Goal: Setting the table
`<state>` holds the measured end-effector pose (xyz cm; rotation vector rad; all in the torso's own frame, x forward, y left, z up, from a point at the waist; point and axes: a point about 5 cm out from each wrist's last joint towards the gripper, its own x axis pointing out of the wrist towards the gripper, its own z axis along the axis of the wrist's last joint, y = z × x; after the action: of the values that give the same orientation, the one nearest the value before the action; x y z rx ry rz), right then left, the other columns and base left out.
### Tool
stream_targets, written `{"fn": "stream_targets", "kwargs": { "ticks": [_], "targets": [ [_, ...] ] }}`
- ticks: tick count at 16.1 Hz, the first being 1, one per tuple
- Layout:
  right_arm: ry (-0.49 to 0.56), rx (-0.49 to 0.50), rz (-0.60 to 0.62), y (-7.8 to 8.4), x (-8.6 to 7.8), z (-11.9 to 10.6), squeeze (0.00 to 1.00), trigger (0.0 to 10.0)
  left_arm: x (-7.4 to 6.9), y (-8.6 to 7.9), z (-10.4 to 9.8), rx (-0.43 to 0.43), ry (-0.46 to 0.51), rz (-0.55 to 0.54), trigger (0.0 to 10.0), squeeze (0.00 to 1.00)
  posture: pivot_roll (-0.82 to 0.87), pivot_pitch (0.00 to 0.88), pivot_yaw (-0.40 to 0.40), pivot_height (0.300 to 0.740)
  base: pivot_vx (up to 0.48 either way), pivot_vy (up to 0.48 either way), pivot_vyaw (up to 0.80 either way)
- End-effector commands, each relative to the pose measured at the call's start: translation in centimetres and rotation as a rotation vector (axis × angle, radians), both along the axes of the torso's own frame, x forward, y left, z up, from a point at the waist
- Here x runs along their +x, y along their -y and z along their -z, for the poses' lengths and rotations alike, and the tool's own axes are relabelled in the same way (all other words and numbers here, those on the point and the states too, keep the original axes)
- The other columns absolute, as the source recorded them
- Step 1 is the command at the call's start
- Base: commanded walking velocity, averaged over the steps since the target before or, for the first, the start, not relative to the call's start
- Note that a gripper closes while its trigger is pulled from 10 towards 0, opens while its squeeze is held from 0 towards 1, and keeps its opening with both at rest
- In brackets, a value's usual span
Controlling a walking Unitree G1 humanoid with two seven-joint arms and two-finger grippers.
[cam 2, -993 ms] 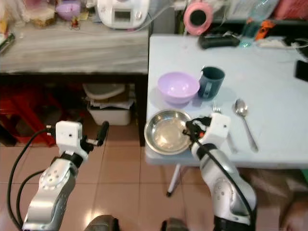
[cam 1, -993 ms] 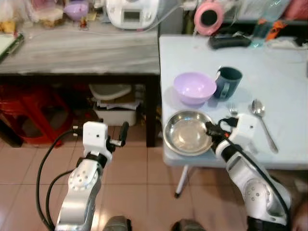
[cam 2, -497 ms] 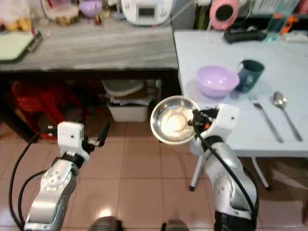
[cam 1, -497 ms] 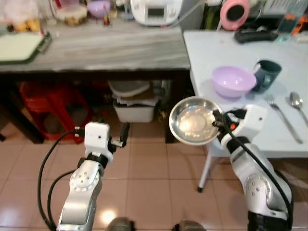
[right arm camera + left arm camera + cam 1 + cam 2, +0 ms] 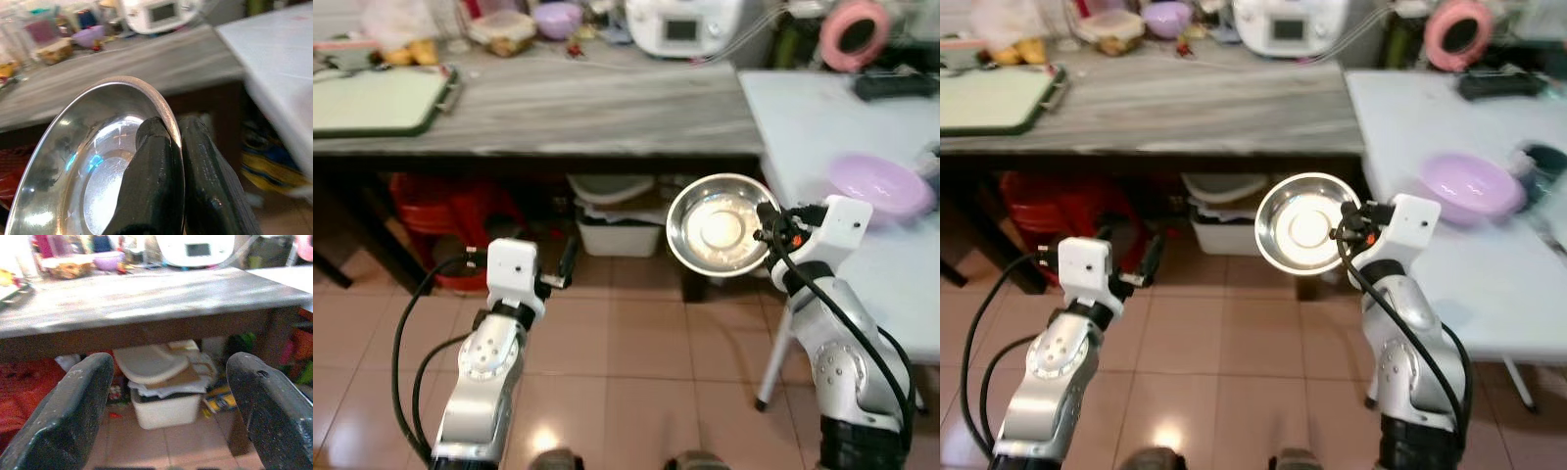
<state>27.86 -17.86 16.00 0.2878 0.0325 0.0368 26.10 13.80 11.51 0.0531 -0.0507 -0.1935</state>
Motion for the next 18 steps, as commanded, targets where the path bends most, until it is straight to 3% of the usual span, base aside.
{"fn": "stream_targets", "kwargs": {
  "ticks": [1, 10, 14, 18],
  "targets": [
    [0.029, 0.007, -0.037, -0.9, 0.2, -0.4, 0.0, 0.0, 0.0, -0.9, 0.2, 0.028, -0.005, -0.026, 10.0, 0.0, -0.06, 0.046, 0.0, 0.74, 0.469, 0.0, 0.0],
    [0.071, -0.034, -0.011, -0.4, 1.1, -0.9, 0.0, 0.0, 0.3, -0.2, -0.2, 0.028, 0.026, -0.007, 10.0, 0.0, -0.06, 0.034, 0.002, 0.74, 0.477, 0.0, 0.0],
    [0.039, 0.007, 0.004, -0.3, 2.1, -0.5, 0.0, 0.0, 0.3, -0.2, -0.2, 0.026, 0.03, -0.011, 10.0, 0.0, -0.06, 0.034, 0.004, 0.74, 0.48, 0.0, 0.0],
    [-0.021, 0.112, 0.006, -0.5, 2.8, 0.6, 0.0, 0.0, 0.4, -0.5, -0.2, 0.028, 0.033, -0.033, 10.0, 0.0, -0.05, 0.034, 0.002, 0.74, 0.48, 0.0, 0.0]
  ]
}}
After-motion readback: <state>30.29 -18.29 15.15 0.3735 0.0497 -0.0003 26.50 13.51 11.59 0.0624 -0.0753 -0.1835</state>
